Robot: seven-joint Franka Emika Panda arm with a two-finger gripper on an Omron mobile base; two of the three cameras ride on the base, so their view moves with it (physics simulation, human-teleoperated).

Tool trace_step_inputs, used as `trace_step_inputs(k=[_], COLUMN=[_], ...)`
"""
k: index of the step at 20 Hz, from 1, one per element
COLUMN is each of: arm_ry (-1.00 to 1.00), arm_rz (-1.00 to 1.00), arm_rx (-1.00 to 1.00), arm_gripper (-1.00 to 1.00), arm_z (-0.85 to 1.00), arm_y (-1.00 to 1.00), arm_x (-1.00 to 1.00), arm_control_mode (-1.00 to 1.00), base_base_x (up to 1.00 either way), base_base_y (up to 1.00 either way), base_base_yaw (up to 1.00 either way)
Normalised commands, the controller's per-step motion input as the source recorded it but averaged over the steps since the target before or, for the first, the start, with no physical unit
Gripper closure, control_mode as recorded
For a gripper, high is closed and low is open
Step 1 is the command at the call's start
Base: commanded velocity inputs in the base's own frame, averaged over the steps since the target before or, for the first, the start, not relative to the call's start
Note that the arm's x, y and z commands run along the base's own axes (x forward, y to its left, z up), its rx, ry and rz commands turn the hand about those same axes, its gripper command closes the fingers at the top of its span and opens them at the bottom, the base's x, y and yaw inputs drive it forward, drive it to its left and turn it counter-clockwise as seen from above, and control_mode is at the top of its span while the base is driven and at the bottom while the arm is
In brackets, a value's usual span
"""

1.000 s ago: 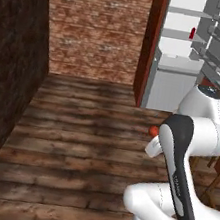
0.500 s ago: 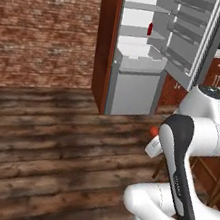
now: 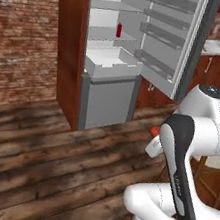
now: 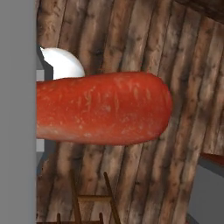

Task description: Place the carrots inside the fridge drawer. Close the drawer after placing the vegetables.

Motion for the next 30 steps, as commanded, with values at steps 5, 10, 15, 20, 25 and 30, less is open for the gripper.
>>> trace_step_inputs(k=[5, 10, 15, 20, 25, 30], arm_ry=[0.0, 0.0, 0.0, 0.0, 0.0, 0.0], arm_rz=[0.0, 0.0, 0.0, 0.0, 0.0, 0.0], arm_rx=[0.0, 0.0, 0.0, 0.0, 0.0, 0.0], arm_gripper=[1.0, 1.0, 1.0, 1.0, 1.0, 1.0], arm_z=[0.0, 0.0, 0.0, 0.0, 0.0, 0.0], arm_y=[0.0, 0.0, 0.0, 0.0, 0.0, 0.0], arm_x=[0.0, 0.0, 0.0, 0.0, 0.0, 0.0], arm_control_mode=[1.0, 1.0, 1.0, 1.0, 1.0, 1.0], base_base_x=[1.0, 1.0, 1.0, 1.0, 0.99, 0.98], base_base_y=[0.54, 0.49, 0.29, 0.05, 0.0, -0.02], base_base_yaw=[-0.31, -0.25, -0.17, -0.04, 0.0, 0.02])
